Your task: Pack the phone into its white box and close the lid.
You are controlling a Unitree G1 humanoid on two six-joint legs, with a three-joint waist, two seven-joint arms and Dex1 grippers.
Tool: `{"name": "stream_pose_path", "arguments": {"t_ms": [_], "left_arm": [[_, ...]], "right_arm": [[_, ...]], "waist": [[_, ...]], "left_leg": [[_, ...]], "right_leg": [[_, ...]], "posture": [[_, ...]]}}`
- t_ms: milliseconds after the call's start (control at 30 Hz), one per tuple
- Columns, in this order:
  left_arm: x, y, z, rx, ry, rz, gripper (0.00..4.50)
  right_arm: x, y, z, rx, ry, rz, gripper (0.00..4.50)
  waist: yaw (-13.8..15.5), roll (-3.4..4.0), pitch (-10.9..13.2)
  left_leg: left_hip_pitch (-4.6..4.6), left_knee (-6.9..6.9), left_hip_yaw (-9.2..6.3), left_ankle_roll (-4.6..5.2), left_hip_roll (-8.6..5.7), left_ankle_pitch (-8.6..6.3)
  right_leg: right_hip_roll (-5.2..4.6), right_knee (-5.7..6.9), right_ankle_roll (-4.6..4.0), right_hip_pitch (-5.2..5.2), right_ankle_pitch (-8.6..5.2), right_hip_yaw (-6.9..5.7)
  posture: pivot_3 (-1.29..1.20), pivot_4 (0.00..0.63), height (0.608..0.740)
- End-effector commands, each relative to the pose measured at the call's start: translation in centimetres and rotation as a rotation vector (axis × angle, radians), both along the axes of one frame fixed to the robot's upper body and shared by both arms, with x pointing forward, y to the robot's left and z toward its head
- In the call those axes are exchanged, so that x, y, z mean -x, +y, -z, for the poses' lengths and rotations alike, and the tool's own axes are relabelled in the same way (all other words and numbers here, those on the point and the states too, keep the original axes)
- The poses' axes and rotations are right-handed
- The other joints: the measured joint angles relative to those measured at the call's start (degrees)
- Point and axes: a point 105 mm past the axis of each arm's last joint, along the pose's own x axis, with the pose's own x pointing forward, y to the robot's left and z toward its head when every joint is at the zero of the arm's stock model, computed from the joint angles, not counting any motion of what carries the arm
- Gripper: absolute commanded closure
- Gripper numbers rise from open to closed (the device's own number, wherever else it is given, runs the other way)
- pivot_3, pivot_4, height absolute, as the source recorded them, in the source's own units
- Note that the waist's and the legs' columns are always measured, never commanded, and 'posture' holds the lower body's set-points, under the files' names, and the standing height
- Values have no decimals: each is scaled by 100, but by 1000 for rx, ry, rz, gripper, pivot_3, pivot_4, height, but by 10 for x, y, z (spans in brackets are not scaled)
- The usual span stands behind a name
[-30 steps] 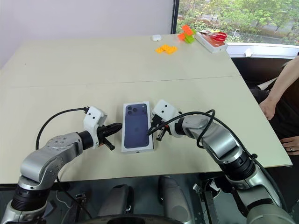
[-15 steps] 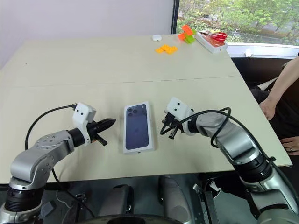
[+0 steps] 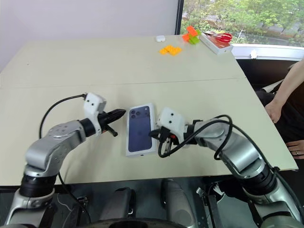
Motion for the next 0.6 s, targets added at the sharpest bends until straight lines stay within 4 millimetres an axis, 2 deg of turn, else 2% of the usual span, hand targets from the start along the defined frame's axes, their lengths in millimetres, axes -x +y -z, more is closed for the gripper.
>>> {"name": "stream_pose_path", "arguments": {"t_ms": [33,300,433,600], "left_arm": [[-10,-8,-8,-11,-53,0,4467],[-19,-17,-3,-15,-63,-7,4467],[-21,-14,-8,19,-69,-30,4467],[-19,-2,-15,57,-71,-58,4467]], "right_arm": [[3,-2,5,32,9,8,4500],[5,-16,24,102,85,73,4500],[6,-22,33,144,106,92,4500],[6,-22,31,144,92,85,4500]], "waist": [[-6,0,0],[-1,-9,-7],[14,-20,-17],[12,-24,-19]], "left_leg": [[1,0,1,0,0,0],[6,-1,0,1,0,0],[7,-1,0,1,0,-1],[8,-1,0,1,-2,-1]], "right_leg": [[-1,0,0,1,0,0],[0,-1,1,18,-1,-1],[-2,-6,2,21,-1,-2],[-5,-13,2,35,-2,-4]], "posture": [[0,150,732],[0,150,732],[0,150,732],[0,150,732]]}}
